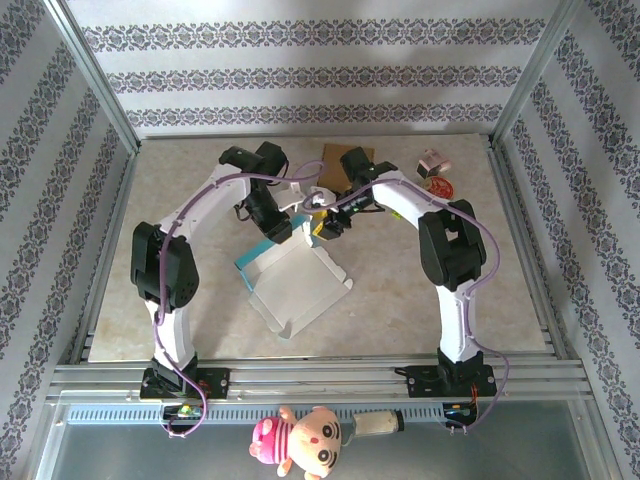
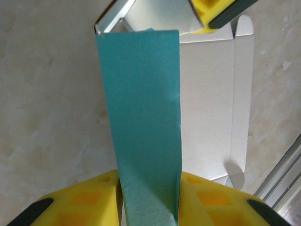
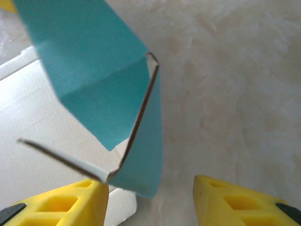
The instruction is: Fold the paper box
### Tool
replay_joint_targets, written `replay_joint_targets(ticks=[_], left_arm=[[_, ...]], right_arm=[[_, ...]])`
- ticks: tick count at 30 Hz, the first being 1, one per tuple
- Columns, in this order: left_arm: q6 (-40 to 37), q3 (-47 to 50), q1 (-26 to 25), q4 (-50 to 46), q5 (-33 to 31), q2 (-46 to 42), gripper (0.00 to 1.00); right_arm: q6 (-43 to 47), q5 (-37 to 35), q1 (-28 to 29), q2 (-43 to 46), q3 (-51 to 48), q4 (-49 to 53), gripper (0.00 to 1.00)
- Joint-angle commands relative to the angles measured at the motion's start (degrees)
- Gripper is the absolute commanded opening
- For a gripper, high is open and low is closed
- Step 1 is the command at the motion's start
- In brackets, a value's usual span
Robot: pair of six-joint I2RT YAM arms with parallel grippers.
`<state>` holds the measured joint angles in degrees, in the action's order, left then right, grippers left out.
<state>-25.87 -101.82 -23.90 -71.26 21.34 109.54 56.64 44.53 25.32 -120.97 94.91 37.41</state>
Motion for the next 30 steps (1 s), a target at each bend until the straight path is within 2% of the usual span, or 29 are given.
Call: replay_joint_targets(ticks=[1,7,11,15,18,21,23,30], left_arm=[[2.2,0.54,-1.62,9.44,5.76,-1.0,0.32],[5.18,5.48,-1.2,15.41,4.95,-2.75,0.34],[10.13,14.2,1.01,26.28,6.79,-7.45,0.35],[13.52,20.86,3.51,33.35,10.03,-11.03,0.35],[13.96,21.84,4.19,33.75,10.26,-11.29,0.35],[13.57,21.63,4.32,32.74,10.39,-10.68,0.35],[13.36,21.62,4.34,32.56,10.57,-10.7,0.35],[11.34,21.14,4.41,31.29,9.77,-10.97,0.35]], right_arm=[[-7.76,-2.15,4.89,1.52,-3.2,-9.9,0.51],[-14.04,1.01,4.65,4.16,-9.03,-18.71,0.54],[-19.59,4.03,4.56,5.44,-10.25,-21.53,0.54],[-34.47,4.06,5.03,7.17,-14.6,-33.57,0.54],[-44.2,-0.88,6.32,8.26,-19.38,-43.07,0.52],[-46.01,-8.04,8.03,8.99,-23.71,-48.87,0.52],[-46.81,-9.91,8.3,9.22,-25.74,-51.32,0.54],[-45.35,-1.11,5.21,15.37,-30.31,-50.45,0.68]])
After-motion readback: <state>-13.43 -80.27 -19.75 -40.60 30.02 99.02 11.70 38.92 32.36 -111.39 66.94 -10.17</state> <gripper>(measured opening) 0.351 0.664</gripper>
